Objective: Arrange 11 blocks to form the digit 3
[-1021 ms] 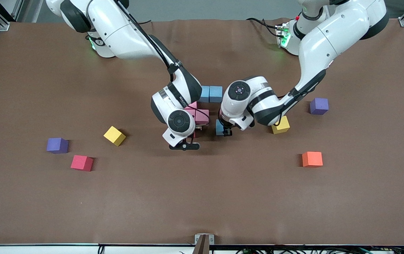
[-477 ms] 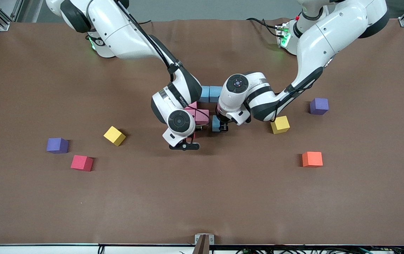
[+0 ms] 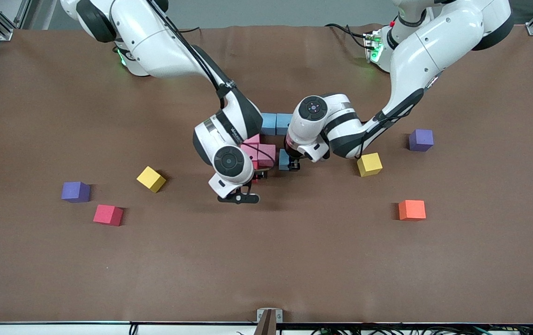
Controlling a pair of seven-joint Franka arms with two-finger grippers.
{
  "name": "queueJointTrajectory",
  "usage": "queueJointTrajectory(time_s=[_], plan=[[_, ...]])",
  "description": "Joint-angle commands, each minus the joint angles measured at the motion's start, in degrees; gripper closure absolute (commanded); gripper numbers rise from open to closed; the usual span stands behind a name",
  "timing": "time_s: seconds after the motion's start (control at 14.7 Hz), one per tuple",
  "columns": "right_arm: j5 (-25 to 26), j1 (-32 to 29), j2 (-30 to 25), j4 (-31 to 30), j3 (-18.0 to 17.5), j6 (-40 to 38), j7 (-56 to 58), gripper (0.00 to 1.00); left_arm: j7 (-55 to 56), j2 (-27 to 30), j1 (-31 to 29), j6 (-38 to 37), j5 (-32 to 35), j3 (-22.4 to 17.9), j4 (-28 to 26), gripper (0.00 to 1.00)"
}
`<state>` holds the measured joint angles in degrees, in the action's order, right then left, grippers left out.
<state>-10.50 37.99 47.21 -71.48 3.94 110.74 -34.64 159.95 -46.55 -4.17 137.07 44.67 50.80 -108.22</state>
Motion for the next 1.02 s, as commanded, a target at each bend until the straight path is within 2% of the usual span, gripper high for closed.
queueJointTrajectory(time_s=[0.0, 0.27, 0.48, 0.61, 0.82, 0.95], plan=[[-1.36, -0.81, -3.96, -0.85, 5.09, -2.45, -0.69, 0.0, 14.07, 1.73, -0.31, 0.83, 3.14, 0.7, -2.17, 0.8], [-0.4, -3.53, -5.99, -2.17, 11.08, -5.44, -3.86, 0.0, 16.26, 1.37, 0.39, 0.83, 3.14, 0.7, -2.08, 0.8], [-0.13, -8.44, -9.06, -8.57, 11.8, -4.22, -3.86, 0.0, 17.76, 1.29, 0.66, 0.83, 3.14, 0.7, -2.08, 0.8], [-0.13, -10.21, -13.0, -14.62, 11.8, -1.86, -4.03, 0.0, 18.91, 1.29, 1.27, 0.83, 3.23, 0.7, -1.91, 0.8], [-0.13, -11.27, -19.16, -27.19, 11.44, 7.27, -4.39, 0.0, 19.78, 1.2, 1.45, 0.83, 3.14, 0.7, -1.38, 0.8], [-0.13, -12.41, -21.28, -31.95, 11.27, 10.54, -4.39, 0.0, 19.96, 1.11, 1.53, 0.83, 3.14, 0.7, -1.38, 0.8]])
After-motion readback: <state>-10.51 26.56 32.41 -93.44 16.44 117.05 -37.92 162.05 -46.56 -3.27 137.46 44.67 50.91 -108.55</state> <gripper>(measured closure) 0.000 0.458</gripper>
